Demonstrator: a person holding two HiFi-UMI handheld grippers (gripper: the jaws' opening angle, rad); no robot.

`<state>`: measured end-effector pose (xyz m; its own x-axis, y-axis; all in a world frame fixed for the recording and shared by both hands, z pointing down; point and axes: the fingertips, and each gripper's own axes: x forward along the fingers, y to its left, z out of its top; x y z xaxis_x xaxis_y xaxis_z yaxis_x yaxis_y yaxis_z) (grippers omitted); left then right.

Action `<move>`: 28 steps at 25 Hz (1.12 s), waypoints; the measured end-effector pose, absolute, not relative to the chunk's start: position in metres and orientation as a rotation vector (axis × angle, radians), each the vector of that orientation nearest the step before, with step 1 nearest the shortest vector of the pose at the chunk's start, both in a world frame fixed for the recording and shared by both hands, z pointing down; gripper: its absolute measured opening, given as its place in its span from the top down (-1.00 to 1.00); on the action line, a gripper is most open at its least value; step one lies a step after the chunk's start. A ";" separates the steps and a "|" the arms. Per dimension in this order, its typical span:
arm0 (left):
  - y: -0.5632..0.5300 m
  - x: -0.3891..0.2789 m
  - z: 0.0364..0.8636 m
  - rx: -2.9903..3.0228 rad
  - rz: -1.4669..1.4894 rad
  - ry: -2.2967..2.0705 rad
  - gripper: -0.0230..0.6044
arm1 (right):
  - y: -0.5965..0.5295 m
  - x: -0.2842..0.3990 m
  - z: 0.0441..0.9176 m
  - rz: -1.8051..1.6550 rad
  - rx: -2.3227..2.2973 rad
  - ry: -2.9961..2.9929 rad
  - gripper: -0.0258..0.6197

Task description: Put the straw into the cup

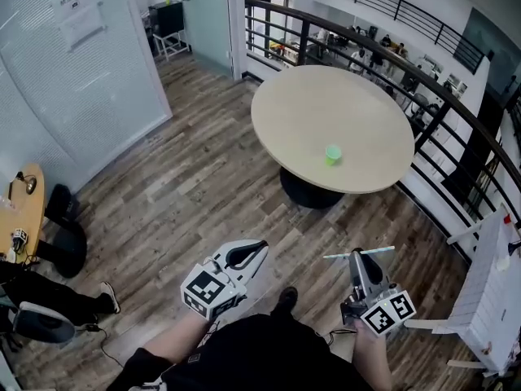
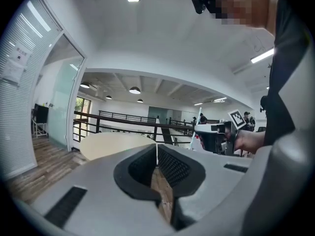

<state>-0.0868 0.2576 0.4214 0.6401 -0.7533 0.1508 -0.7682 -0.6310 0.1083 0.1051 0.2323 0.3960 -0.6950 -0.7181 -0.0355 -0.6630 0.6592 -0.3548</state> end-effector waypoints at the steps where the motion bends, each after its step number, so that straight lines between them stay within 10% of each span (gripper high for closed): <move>1: 0.245 -0.081 0.419 2.693 0.135 -1.269 0.88 | 0.220 0.111 0.396 -0.478 -1.130 2.704 0.82; 28: 0.006 -0.024 0.434 2.682 0.143 -1.179 0.88 | 0.003 0.159 0.417 -0.576 -1.172 2.661 0.82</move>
<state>-0.0237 0.0055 0.4335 0.6757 -0.7170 0.1714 -0.7372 -0.6586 0.1509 0.1591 0.0034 0.4170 -0.6742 -0.7385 -0.0055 -0.6701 0.6148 -0.4159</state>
